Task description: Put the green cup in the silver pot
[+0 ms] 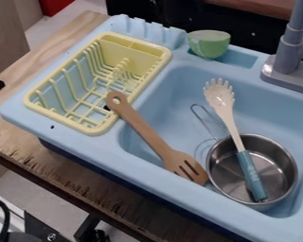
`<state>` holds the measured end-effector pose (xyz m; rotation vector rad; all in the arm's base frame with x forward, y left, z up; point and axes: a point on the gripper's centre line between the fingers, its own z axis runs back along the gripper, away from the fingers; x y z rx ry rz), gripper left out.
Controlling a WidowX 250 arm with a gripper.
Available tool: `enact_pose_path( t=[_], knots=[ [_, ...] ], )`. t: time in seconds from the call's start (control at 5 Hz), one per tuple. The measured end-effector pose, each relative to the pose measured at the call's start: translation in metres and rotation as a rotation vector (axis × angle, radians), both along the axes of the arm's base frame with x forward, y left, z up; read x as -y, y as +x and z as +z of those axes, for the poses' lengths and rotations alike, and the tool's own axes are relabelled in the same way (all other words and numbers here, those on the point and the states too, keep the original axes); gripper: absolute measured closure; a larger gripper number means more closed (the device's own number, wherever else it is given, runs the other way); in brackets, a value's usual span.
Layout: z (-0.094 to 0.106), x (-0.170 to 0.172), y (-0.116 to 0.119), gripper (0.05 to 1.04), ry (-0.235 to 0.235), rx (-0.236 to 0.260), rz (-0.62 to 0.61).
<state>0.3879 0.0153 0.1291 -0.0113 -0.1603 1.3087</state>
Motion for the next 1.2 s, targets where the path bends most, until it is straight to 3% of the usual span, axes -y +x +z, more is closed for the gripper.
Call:
enact_pose_path(
  t=[0.2,0.4,0.8,1.2],
  knots=[
    [-0.004,0.006,0.000,0.083,0.021,-0.006,0.057],
    [-0.009,0.012,0.002,0.083,0.010,-0.003,0.086],
    [-0.012,0.016,0.007,0.083,0.040,0.036,0.123],
    [-0.027,0.015,0.000,0.083,0.051,0.016,0.161]
  ],
)
